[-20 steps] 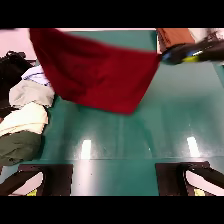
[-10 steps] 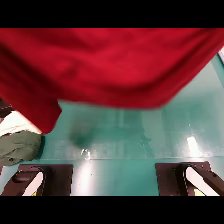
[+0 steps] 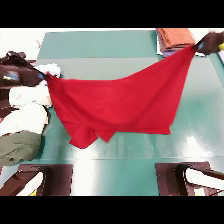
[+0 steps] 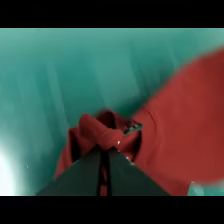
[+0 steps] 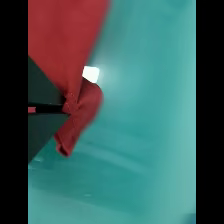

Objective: Fold the shirts.

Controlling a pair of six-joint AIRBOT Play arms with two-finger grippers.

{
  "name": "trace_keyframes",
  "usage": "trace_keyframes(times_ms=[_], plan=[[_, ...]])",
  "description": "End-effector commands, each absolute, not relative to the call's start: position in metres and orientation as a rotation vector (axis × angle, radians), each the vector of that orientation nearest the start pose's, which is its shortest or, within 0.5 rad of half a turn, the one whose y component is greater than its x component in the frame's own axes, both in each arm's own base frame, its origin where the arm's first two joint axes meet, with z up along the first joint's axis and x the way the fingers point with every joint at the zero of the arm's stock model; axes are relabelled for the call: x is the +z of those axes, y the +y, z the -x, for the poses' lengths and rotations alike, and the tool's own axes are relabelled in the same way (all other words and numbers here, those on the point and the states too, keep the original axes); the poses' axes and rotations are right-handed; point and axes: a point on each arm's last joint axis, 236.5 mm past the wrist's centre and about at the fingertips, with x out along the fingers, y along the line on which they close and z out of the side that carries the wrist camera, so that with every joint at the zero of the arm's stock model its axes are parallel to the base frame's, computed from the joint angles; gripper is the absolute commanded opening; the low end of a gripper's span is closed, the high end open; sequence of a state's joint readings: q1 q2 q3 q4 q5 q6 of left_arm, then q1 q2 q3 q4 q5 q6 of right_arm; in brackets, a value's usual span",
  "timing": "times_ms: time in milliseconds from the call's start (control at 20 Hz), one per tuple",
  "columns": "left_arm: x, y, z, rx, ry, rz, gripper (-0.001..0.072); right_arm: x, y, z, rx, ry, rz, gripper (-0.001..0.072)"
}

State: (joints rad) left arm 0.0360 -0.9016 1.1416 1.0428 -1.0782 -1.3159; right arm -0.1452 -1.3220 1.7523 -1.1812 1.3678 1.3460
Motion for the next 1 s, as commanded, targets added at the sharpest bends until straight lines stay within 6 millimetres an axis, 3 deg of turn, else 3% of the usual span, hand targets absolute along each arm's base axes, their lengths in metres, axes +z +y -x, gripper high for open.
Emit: trace_keyframes(times_ms=[0, 100, 150, 200, 250, 350, 400, 550, 650, 800, 950], plan=[[0.098, -0.075, -0.417, -0.287, 0.79, 0.281, 0.0029, 0.133, 0.02, -0.476, 0.237, 1.025, -0.155, 0.0014], [0.093, -0.069, -0.45, -0.25, 0.743, 0.329, 0.0029, 0.132, 0.018, -0.496, 0.229, 1.001, -0.173, 0.0019], [0.093, -0.068, -0.461, -0.245, 0.736, 0.334, 0.0048, 0.137, 0.017, -0.505, 0.226, 0.98, -0.171, 0.0204], [0.096, -0.067, -0.469, -0.24, 0.73, 0.337, 0.0334, 0.144, 0.016, -0.51, 0.219, 0.965, -0.181, 0.0395], [0.103, -0.063, -0.473, -0.231, 0.726, 0.354, 0.0541, 0.151, 0.013, -0.509, 0.216, 0.967, -0.184, 0.0389], [0.114, -0.049, -0.467, -0.226, 0.753, 0.37, 0.0549, 0.154, 0.006, -0.492, 0.216, 1.017, -0.185, 0.0378], [0.11, -0.039, -0.455, -0.223, 0.806, 0.381, 0.055, 0.15, 0.002, -0.479, 0.219, 1.067, -0.189, 0.0378], [0.06, -0.008, -0.404, -0.18, 1.059, 0.365, 0.0549, 0.132, -0.001, -0.437, 0.224, 1.175, -0.203, 0.0377], [0.024, 0.004, -0.38, -0.122, 1.16, 0.412, 0.055, 0.117, 0.003, -0.415, 0.221, 1.213, -0.221, 0.0377], [-0.026, -0.005, -0.356, -0.09, 1.235, 0.489, 0.055, 0.102, 0.031, -0.394, 0.281, 1.203, -0.264, 0.0378], [-0.053, -0.014, -0.351, -0.059, 1.214, 0.565, 0.055, 0.1, 0.062, -0.389, 0.366, 1.167, -0.373, 0.0378]])
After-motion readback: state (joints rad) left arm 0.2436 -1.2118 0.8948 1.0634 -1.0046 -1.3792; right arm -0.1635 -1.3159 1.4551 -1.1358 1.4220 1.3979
